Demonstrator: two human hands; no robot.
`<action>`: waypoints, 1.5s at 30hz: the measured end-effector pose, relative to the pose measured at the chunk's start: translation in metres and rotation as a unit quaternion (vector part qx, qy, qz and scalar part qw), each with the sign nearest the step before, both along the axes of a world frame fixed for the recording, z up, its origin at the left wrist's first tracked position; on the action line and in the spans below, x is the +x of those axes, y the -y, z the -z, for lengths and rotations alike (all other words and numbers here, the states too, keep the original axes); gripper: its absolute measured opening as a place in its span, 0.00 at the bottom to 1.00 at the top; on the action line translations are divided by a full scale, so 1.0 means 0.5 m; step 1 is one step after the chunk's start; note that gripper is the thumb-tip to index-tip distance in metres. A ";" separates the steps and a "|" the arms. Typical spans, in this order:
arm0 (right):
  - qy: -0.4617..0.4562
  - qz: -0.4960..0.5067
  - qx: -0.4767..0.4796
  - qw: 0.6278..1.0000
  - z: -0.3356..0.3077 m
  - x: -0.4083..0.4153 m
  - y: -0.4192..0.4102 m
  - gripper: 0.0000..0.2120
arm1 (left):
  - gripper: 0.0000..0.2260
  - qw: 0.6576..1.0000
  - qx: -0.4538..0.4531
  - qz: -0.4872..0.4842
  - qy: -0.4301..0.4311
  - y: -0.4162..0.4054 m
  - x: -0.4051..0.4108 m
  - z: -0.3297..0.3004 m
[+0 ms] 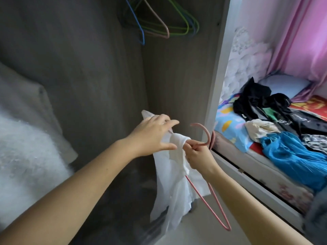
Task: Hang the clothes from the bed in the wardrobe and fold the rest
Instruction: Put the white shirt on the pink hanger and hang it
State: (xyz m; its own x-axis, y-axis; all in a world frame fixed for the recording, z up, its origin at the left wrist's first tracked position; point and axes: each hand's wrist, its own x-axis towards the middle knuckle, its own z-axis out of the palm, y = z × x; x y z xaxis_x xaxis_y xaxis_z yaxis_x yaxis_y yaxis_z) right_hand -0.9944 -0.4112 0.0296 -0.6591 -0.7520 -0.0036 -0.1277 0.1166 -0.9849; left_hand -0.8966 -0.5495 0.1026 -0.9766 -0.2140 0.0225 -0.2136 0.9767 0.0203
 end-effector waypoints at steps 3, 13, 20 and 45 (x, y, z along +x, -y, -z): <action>-0.044 -0.059 0.009 0.997 -0.033 0.004 -0.003 0.18 | 0.14 0.996 0.075 0.042 0.034 0.009 -0.018 -0.005; 0.101 -0.131 0.143 0.976 0.049 -0.146 -0.090 0.09 | 0.09 0.919 0.388 0.011 -0.068 0.077 0.009 -0.017; -0.043 -0.265 0.331 0.904 0.125 -0.040 0.004 0.28 | 0.04 0.917 0.392 -0.028 -0.063 0.113 0.022 0.004; -0.303 0.069 0.288 0.906 0.085 -0.233 0.015 0.11 | 0.20 0.898 0.401 -0.145 -0.107 0.192 0.096 0.064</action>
